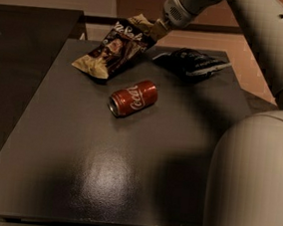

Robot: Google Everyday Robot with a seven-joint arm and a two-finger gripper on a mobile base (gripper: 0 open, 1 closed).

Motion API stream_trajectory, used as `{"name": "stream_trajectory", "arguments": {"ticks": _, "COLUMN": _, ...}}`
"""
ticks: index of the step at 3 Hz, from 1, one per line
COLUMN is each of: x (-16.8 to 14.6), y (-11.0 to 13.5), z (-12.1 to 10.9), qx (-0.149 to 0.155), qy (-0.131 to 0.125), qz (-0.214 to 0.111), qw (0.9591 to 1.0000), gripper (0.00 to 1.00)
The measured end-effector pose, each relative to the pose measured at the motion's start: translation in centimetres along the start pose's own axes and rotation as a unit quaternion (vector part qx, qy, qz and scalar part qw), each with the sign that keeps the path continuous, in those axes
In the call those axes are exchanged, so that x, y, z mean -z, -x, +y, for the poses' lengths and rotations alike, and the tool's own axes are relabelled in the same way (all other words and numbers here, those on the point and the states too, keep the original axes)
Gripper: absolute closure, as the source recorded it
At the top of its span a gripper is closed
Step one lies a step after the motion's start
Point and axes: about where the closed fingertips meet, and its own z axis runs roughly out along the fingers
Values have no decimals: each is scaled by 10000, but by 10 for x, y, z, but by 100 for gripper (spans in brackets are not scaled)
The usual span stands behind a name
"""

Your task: Move brown chip bag near blue chip bag

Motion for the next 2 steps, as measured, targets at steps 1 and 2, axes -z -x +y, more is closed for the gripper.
{"name": "stream_trajectory", "arguments": {"ticks": 1, "x": 25, "y": -17, "z": -8, "qx": -57, "qy": -98, "qz": 125, "qw": 9999, "gripper": 100}}
{"name": "stream_trajectory", "arguments": {"ticks": 2, "x": 37, "y": -38, "z": -20, "qx": -180, "qy": -162, "qz": 279, "qw": 9993, "gripper": 100}}
